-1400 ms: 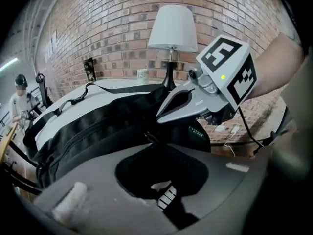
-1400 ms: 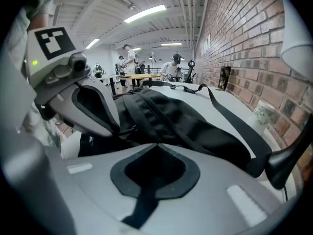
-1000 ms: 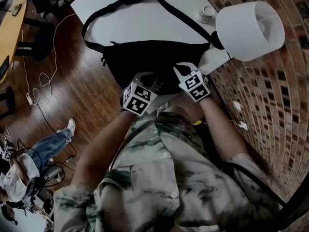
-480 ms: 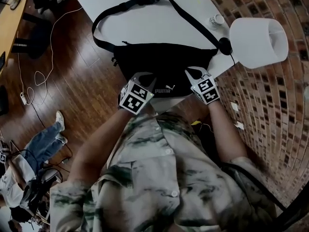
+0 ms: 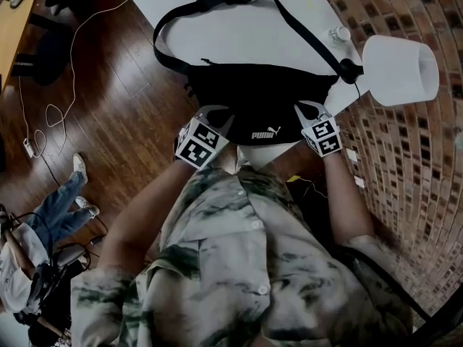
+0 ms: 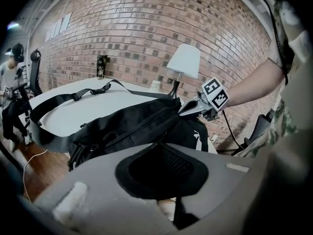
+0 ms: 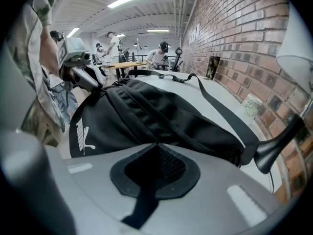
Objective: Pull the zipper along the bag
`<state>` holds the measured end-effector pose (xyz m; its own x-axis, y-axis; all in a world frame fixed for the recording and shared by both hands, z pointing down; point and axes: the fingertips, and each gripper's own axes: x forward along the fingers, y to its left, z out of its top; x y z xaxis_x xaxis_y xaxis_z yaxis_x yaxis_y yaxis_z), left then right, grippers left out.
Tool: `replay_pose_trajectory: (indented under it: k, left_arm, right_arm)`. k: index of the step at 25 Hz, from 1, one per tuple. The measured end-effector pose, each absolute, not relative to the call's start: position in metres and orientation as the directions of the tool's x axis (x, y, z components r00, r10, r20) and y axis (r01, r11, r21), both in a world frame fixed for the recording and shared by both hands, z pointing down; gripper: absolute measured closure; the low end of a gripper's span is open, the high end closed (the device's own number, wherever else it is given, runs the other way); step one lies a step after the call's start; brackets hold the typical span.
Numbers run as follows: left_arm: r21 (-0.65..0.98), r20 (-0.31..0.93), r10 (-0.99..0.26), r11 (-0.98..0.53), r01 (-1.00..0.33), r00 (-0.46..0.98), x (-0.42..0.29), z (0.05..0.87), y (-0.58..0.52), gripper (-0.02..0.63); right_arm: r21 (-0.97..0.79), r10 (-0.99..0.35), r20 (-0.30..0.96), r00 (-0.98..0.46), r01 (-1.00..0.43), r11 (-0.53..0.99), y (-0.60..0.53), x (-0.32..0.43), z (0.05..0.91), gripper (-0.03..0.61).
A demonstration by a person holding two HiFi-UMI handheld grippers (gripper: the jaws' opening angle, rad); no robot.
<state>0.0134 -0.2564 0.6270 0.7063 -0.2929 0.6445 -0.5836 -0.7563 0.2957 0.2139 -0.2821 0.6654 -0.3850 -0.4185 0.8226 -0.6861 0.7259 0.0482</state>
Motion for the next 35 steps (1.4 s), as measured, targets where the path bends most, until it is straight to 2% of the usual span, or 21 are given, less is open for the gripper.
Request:
replay_pose_trajectory:
  k: [15, 21, 26, 31, 35]
  left_arm:
    - [0.317, 0.605, -0.284, -0.771, -0.553, 0.744, -0.028, 0.631, -0.262, 0.584]
    - [0.296, 0.578, -0.288, -0.798, -0.525, 0.764, -0.026, 0.63, -0.262, 0.569]
    - [0.248, 0.6, -0.317, -0.799, -0.547, 0.735, -0.04, 0.628, -0.247, 0.525]
    - [0.209, 0.589, -0.384, -0.777, -0.594, 0.711, -0.059, 0.606, -0.212, 0.525]
    - [0.214, 0.543, -0.421, -0.767, -0.604, 0.727, -0.047, 0.563, -0.143, 0.525]
  right_arm:
    - [0.152, -0.479, 0.843, -0.245, -0.746, 0.649, -0.283, 0.215, 0.663, 0.572]
    - [0.174, -0.55, 0.809, -0.206, -0.81, 0.56, -0.283, 0.219, 0.655, 0.557]
    - [0.158, -0.616, 0.742, -0.263, -0.825, 0.542, -0.259, 0.201, 0.623, 0.5]
    - [0.148, -0.669, 0.67, -0.321, -0.826, 0.544, -0.197, 0.184, 0.59, 0.497]
    - [0.104, -0.698, 0.618, -0.361, -0.843, 0.528, -0.113, 0.19, 0.554, 0.497]
